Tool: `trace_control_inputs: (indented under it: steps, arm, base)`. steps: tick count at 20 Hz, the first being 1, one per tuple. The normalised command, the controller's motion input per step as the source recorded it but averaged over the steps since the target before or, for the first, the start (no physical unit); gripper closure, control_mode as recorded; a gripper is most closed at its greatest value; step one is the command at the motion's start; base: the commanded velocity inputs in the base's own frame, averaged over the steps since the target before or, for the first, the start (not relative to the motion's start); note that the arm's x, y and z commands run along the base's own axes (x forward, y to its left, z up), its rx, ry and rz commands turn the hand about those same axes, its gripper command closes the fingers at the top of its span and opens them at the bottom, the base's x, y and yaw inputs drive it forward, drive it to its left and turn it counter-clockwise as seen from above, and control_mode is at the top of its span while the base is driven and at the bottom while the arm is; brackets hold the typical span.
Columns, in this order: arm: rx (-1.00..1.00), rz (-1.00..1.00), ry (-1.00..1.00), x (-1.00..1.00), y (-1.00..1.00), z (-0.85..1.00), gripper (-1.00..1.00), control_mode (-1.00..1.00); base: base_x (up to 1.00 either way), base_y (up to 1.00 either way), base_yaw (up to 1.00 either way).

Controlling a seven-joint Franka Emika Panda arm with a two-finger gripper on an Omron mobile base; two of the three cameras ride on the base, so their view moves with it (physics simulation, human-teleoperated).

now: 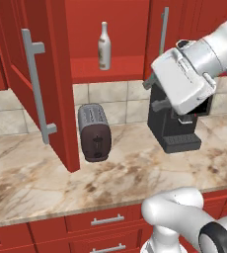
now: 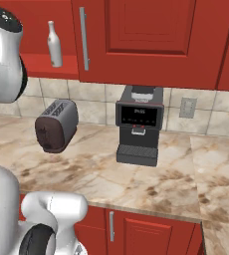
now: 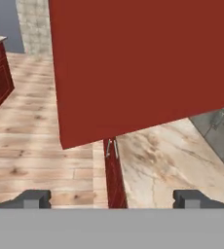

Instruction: Open the cabinet directly in front. Then move the liquor and the mug to the dining counter with the jar on it.

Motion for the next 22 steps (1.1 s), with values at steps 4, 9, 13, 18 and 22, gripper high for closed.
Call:
trace_control_inputs:
  steps: [4,9,13,18,22]
  arm:
    - [0.0,-0.36,-0.19,-0.69,-1.0,-0.12,-1.0,-1.0]
    - [0.0,-0.35,-0.22,-0.7,-1.0,-0.05,-1.0,-1.0]
    - [0.03,-0.39,-0.26,-0.57,-0.89,-0.01,-1.0,-1.0]
    - [0.05,-0.45,-0.22,-0.19,-0.28,0.0,-1.0,-1.0]
    - [0.0,-0.11,-0.11,-0.03,0.0,0.0,-1.0,-1.0]
  base:
    - [0.0,0.0,0.0]
    - [0.0,0.0,0.0]
    - [0.0,0.0,0.0]
    - [0.0,0.0,0.0]
    - [0.0,0.0,0.0]
